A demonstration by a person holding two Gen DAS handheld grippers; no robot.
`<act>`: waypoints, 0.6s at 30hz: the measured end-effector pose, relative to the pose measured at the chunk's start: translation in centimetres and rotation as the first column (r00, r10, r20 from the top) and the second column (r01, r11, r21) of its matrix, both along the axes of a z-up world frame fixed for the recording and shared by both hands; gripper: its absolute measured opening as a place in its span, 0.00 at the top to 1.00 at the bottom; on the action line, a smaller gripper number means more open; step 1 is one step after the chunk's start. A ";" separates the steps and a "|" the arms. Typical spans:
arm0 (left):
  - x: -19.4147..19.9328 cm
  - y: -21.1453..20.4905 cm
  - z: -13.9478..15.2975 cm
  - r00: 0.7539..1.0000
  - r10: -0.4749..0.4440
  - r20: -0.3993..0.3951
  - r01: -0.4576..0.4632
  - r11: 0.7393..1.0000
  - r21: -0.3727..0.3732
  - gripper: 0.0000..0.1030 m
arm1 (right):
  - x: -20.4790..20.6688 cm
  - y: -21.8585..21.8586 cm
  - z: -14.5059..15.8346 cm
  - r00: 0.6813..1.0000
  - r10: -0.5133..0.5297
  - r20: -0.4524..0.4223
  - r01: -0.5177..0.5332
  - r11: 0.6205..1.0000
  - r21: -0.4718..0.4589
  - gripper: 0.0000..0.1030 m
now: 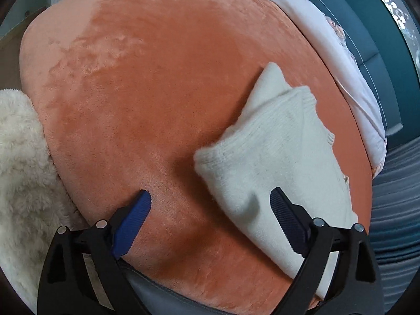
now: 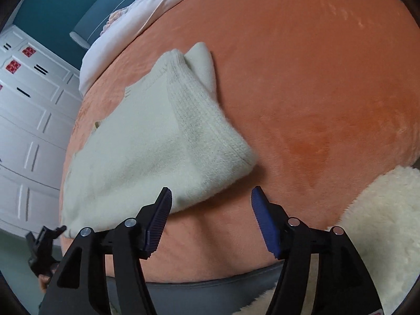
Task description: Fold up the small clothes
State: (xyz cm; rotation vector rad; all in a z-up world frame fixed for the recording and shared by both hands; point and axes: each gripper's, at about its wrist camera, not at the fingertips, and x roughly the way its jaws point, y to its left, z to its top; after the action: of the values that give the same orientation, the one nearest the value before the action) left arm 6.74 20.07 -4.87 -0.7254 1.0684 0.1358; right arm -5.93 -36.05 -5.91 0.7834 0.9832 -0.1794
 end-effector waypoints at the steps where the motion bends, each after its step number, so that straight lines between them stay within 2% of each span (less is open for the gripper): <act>1: 0.3 0.0 0.2 1.000 0.004 0.015 -0.004 1.000 -0.003 0.11 | 0.7 -0.1 -0.3 1.000 -0.003 0.012 0.003 0.999 0.038 0.39; 2: 0.9 -0.2 0.5 1.000 -0.003 0.031 0.004 1.000 -0.016 0.16 | 1.6 0.0 -0.6 1.000 -0.010 0.025 0.008 0.998 0.061 0.38; 3: 1.5 -0.3 0.7 0.999 -0.023 0.049 0.025 0.999 -0.041 0.41 | 2.2 -0.1 -0.6 0.999 -0.023 0.032 0.021 0.998 0.065 0.45; 4: 2.2 -0.5 0.8 0.997 -0.056 0.055 0.060 0.995 -0.076 0.57 | 2.8 0.0 -0.5 0.999 -0.031 0.044 0.028 0.998 0.063 0.58; 5: 3.0 -0.6 1.1 0.996 -0.086 0.032 0.088 0.993 -0.082 0.86 | 3.3 0.3 0.0 0.998 -0.041 0.053 0.038 0.998 0.058 0.88; 7: 3.2 -0.4 2.3 0.995 -0.097 0.036 0.100 0.990 -0.099 0.89 | 3.5 0.2 1.8 0.990 -0.061 0.128 0.050 0.995 0.090 0.89; 9: 2.2 0.0 4.2 0.991 -0.119 0.058 0.125 0.986 -0.110 0.90 | 2.4 0.4 4.8 0.980 -0.041 0.193 0.028 0.997 0.070 0.90; 12: -0.1 0.6 5.7 0.985 -0.166 0.037 0.169 0.982 -0.084 0.91 | 0.0 1.2 7.5 0.978 0.009 0.207 -0.018 0.999 0.041 0.91; 14: -2.1 1.3 5.1 0.983 -0.186 -0.013 0.184 0.980 -0.080 0.91 | -2.2 1.5 7.5 0.988 0.040 0.152 -0.040 0.999 -0.002 0.91; 16: -3.7 1.5 3.1 0.976 -0.199 -0.085 0.195 0.979 -0.054 0.90 | -3.8 1.6 5.2 0.998 0.059 0.037 -0.058 0.998 -0.005 0.91; 18: -4.6 0.8 1.2 0.965 -0.222 -0.139 0.224 0.975 -0.004 0.86 | -4.9 1.5 1.9 0.993 0.062 -0.105 -0.065 0.998 -0.028 0.88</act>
State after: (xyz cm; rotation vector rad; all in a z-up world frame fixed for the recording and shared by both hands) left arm 2.19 20.87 -3.63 -0.5863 1.2736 -0.0011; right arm -10.85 -34.59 -3.97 0.7192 1.0999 -0.1814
